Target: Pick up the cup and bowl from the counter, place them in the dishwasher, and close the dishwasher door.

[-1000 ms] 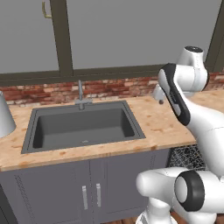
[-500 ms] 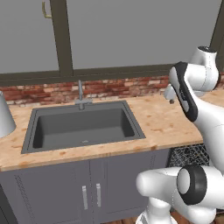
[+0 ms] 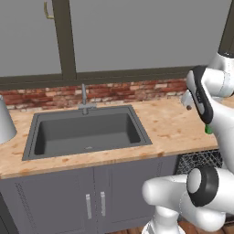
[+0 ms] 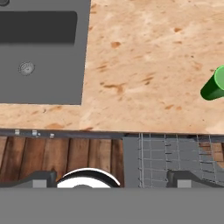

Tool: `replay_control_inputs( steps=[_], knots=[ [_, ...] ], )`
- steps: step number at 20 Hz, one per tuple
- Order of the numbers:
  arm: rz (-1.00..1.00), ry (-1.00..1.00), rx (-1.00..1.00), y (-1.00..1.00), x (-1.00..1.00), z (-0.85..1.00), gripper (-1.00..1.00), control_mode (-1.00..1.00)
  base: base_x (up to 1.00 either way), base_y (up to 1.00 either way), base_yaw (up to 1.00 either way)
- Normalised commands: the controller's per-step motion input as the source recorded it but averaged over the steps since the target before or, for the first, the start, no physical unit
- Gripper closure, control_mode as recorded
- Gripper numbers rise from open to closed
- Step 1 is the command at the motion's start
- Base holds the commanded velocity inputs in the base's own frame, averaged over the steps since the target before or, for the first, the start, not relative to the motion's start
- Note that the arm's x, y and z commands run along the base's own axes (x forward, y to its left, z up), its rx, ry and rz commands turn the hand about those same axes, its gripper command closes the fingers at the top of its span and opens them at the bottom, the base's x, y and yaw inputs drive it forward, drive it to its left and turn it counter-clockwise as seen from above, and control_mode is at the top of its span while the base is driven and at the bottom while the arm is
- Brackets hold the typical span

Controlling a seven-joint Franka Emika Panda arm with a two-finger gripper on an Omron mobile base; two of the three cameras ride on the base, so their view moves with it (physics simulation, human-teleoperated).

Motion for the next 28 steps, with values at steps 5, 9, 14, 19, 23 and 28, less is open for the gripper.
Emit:
replay_control_inputs(
  steps=[5, 9, 14, 19, 23, 28],
  knots=[
    [0.0, 0.0, 0.0, -0.37, 0.02, -0.2, -1.0, -1.0, 0.0, 0.0, 0.0],
    [0.0, 0.0, 0.0, -0.38, 0.04, -0.18, -1.0, -1.0, 0.0, 0.0, 0.0],
    [0.0, 0.0, 0.0, -0.35, 0.04, -0.17, -1.0, -1.0, 0.0, 0.0, 0.0],
    [0.0, 0.0, 0.0, -0.25, 0.08, -0.17, -1.0, -1.0, 0.0, 0.0, 0.0],
    [0.0, 0.0, 0.0, -0.26, 0.11, -0.19, -1.0, -1.0, 0.0, 0.0, 0.0],
    [0.0, 0.0, 0.0, -0.3, 0.12, -0.17, -1.0, -1.0, 0.0, 0.0, 0.0]
  ],
)
